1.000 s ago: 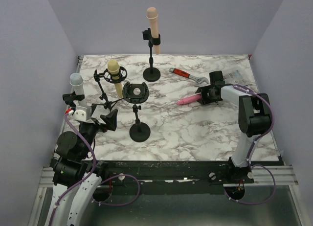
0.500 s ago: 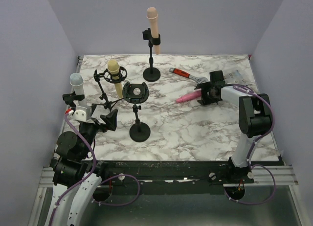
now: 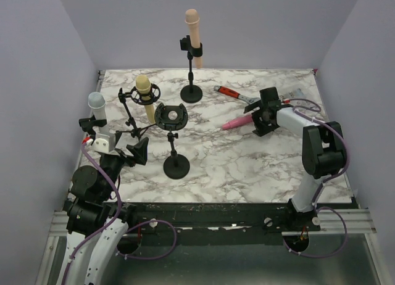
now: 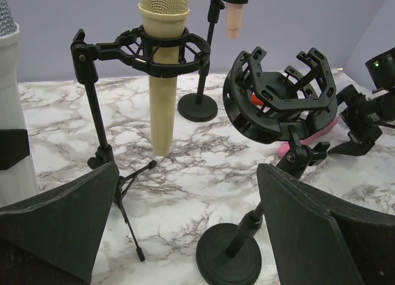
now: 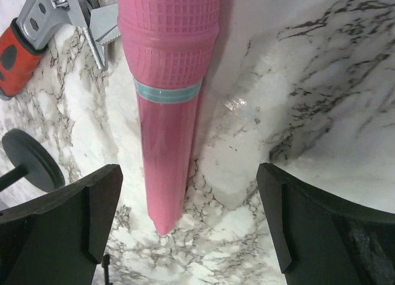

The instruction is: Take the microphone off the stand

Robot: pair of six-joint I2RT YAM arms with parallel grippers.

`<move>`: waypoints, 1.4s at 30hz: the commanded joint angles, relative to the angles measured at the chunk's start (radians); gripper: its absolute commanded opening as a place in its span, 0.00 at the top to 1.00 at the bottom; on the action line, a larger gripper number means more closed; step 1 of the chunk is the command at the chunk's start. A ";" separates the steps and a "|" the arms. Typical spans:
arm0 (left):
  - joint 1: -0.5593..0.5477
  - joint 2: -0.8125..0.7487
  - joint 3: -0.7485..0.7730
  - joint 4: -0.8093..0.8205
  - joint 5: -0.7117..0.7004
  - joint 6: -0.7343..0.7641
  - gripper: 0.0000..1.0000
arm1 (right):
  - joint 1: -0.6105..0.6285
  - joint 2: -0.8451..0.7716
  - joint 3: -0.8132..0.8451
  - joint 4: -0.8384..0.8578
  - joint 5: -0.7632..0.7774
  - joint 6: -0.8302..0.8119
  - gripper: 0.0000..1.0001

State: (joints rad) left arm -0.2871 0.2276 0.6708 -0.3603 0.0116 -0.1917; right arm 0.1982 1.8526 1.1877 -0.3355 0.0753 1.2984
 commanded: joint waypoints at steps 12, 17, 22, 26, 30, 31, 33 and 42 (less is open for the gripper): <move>0.013 0.036 -0.003 0.023 0.039 -0.010 0.01 | 0.055 -0.305 -0.202 0.353 -0.418 -0.586 0.00; 0.014 0.063 0.000 0.038 0.101 -0.018 0.01 | 0.251 -0.307 -0.168 0.384 -0.662 -0.753 0.00; 0.016 0.074 -0.008 0.064 0.206 -0.022 0.01 | 0.387 -0.331 -0.298 0.651 -0.812 -0.682 0.00; 0.016 0.071 -0.018 0.091 0.292 -0.026 0.01 | 0.435 -0.364 -0.350 0.813 -0.871 -0.613 0.00; 0.016 0.078 -0.023 0.111 0.346 -0.036 0.01 | 0.470 -0.402 -0.292 0.740 -0.863 -0.642 0.00; 0.016 0.081 -0.023 0.113 0.348 -0.041 0.01 | 0.472 -0.406 -0.278 0.735 -0.859 -0.629 0.00; 0.016 0.095 -0.021 0.110 0.351 -0.047 0.01 | 0.474 -0.411 -0.260 0.749 -0.837 -0.571 0.00; 0.017 0.141 -0.005 0.090 0.344 -0.048 0.01 | 0.514 -0.391 -0.239 0.866 -0.647 -0.312 0.00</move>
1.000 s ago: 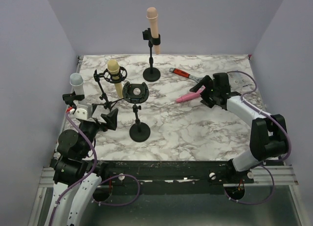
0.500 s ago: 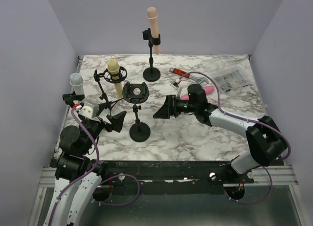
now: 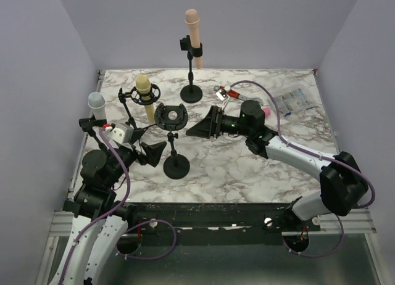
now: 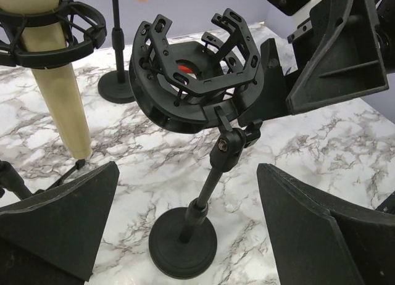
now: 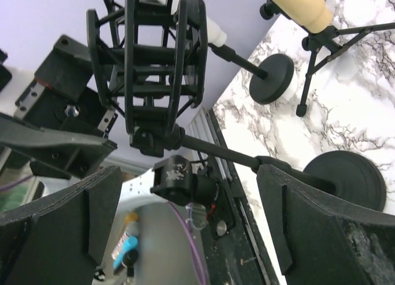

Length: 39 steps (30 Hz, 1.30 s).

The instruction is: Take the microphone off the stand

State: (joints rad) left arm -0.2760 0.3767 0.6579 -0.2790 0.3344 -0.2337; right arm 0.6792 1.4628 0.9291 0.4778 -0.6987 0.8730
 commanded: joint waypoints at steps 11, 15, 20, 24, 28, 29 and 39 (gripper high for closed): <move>0.010 -0.062 0.004 -0.011 -0.094 0.000 0.01 | 0.131 0.013 0.067 -0.029 0.366 0.164 0.00; 0.011 -0.105 0.001 -0.029 -0.189 0.004 0.01 | 0.141 0.043 0.087 -0.022 0.376 0.179 0.00; 0.013 -0.159 0.002 -0.053 -0.318 0.004 0.01 | 0.181 0.081 0.122 -0.059 0.426 0.143 0.03; 0.014 -0.173 0.002 -0.061 -0.362 0.001 0.01 | 0.195 0.105 0.145 -0.076 0.435 0.127 0.07; 0.014 -0.173 0.003 -0.062 -0.364 0.004 0.01 | 0.215 0.124 0.154 -0.077 0.446 0.116 0.10; 0.014 -0.172 0.003 -0.062 -0.362 0.003 0.01 | 0.220 0.127 0.154 -0.077 0.455 0.114 0.11; 0.015 -0.173 0.002 -0.064 -0.359 0.005 0.01 | 0.222 0.144 0.118 -0.105 0.512 0.111 0.29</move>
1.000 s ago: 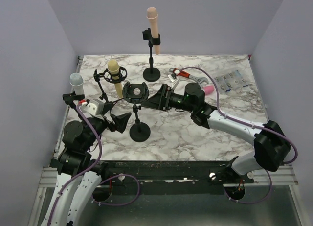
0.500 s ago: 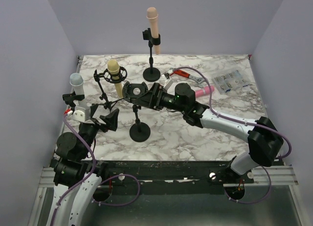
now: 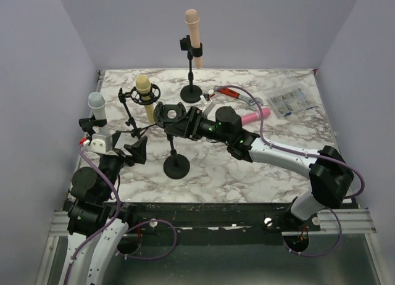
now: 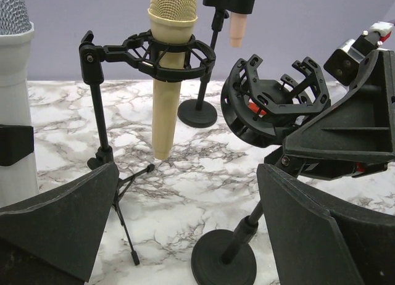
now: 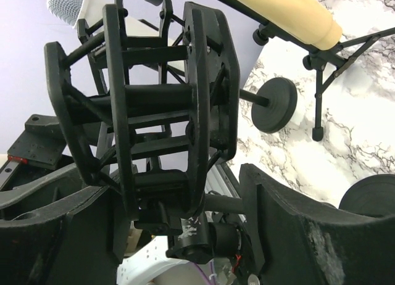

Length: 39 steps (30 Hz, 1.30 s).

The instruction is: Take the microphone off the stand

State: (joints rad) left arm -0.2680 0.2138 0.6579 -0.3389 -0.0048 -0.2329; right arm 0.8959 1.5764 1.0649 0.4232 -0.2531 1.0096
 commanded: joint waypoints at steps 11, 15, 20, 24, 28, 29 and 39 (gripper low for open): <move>0.007 -0.012 0.002 -0.004 -0.023 0.003 0.01 | 0.015 0.026 -0.124 -0.058 0.062 -0.037 0.35; 0.007 -0.005 0.004 0.000 -0.019 0.003 0.01 | 0.015 0.052 -0.171 -0.047 0.061 -0.040 0.35; 0.007 0.002 0.002 0.000 -0.017 0.001 0.01 | 0.022 0.115 -0.224 -0.020 0.045 -0.036 0.36; 0.007 0.005 0.003 -0.001 -0.015 0.001 0.01 | 0.026 0.151 -0.256 -0.011 0.035 -0.035 0.37; 0.007 0.010 0.003 0.003 -0.014 0.001 0.01 | 0.034 0.173 -0.275 -0.020 0.037 -0.044 0.36; 0.007 0.010 0.003 0.003 -0.013 0.001 0.01 | 0.034 0.181 -0.281 -0.021 0.040 -0.046 0.36; 0.009 0.031 0.005 0.007 -0.004 -0.001 0.01 | 0.034 0.246 -0.271 -0.034 0.034 -0.083 0.34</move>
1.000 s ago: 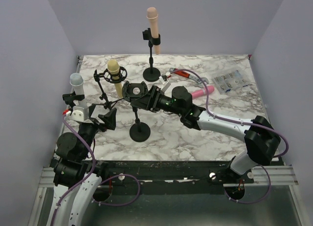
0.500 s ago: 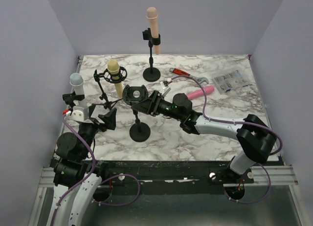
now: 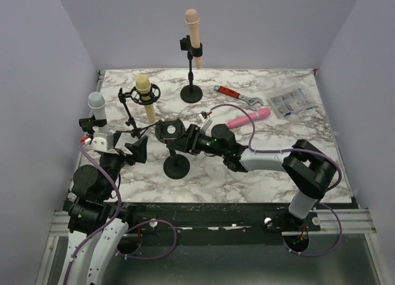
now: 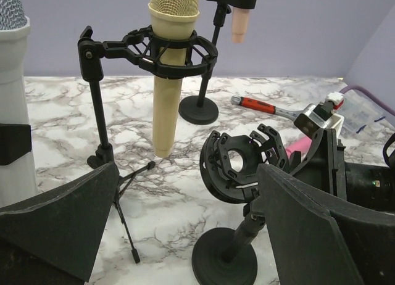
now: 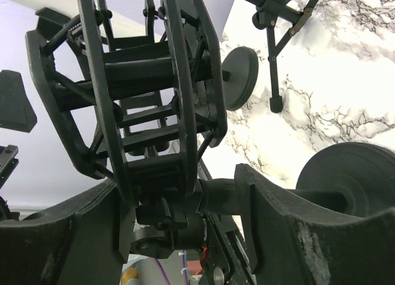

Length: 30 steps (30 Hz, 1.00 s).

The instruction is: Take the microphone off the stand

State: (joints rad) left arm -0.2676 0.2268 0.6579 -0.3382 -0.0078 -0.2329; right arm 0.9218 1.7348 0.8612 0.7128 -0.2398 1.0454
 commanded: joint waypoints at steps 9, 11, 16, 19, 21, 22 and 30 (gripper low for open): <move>0.008 0.032 0.005 0.010 0.006 -0.002 0.01 | 0.008 -0.014 -0.062 -0.336 0.046 -0.206 0.04; 0.010 0.036 0.006 0.011 0.008 -0.002 0.01 | 0.008 -0.036 -0.045 -0.347 0.056 -0.232 0.00; 0.010 0.038 0.005 0.010 0.007 -0.002 0.01 | 0.008 -0.108 0.014 -0.408 0.105 -0.297 0.00; 0.010 0.033 0.006 0.010 0.008 -0.002 0.01 | 0.008 -0.155 0.054 -0.453 0.134 -0.339 0.00; 0.010 0.033 0.005 0.008 0.007 -0.002 0.01 | 0.008 -0.185 0.070 -0.471 0.148 -0.365 0.00; 0.010 0.031 0.005 0.008 0.007 -0.002 0.01 | 0.008 -0.201 0.074 -0.473 0.155 -0.376 0.00; 0.010 0.028 0.005 0.007 0.008 -0.002 0.01 | 0.009 -0.274 0.070 -0.476 0.131 -0.425 0.00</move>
State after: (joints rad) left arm -0.2630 0.2596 0.6579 -0.3382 -0.0074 -0.2329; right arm 0.9260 1.4944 0.9119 0.2672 -0.1204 0.6754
